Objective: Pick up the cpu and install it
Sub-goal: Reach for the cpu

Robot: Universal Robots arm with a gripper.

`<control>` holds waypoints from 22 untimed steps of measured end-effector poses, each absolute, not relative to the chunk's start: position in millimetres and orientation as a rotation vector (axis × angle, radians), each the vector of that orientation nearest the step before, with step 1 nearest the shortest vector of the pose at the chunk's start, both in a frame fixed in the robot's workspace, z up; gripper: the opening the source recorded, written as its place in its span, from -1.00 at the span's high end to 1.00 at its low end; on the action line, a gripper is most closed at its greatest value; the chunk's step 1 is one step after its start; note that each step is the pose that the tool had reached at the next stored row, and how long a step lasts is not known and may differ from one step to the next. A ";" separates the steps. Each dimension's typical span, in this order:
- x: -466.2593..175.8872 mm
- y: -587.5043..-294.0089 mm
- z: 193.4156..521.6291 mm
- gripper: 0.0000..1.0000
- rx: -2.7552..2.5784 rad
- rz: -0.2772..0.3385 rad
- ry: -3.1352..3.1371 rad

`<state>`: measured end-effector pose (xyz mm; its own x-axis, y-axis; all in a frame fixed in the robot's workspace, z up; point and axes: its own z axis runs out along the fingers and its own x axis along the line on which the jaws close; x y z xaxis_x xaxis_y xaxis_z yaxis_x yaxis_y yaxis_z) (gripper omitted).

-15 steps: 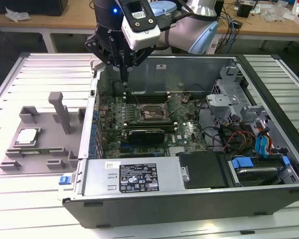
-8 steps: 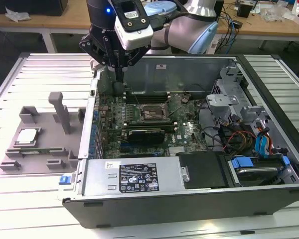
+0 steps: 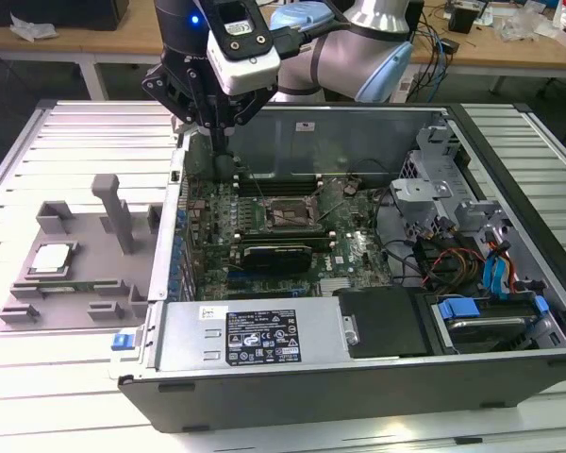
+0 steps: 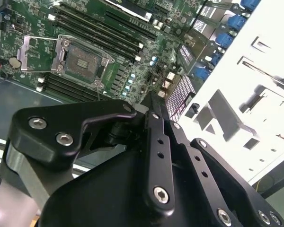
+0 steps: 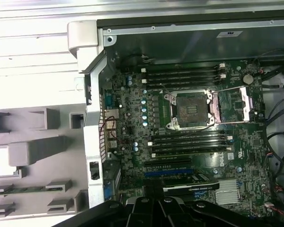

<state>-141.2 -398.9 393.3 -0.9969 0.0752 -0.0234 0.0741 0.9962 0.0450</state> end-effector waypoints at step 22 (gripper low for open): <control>-154.2 -398.9 393.3 0.79 0.116 0.069 3.114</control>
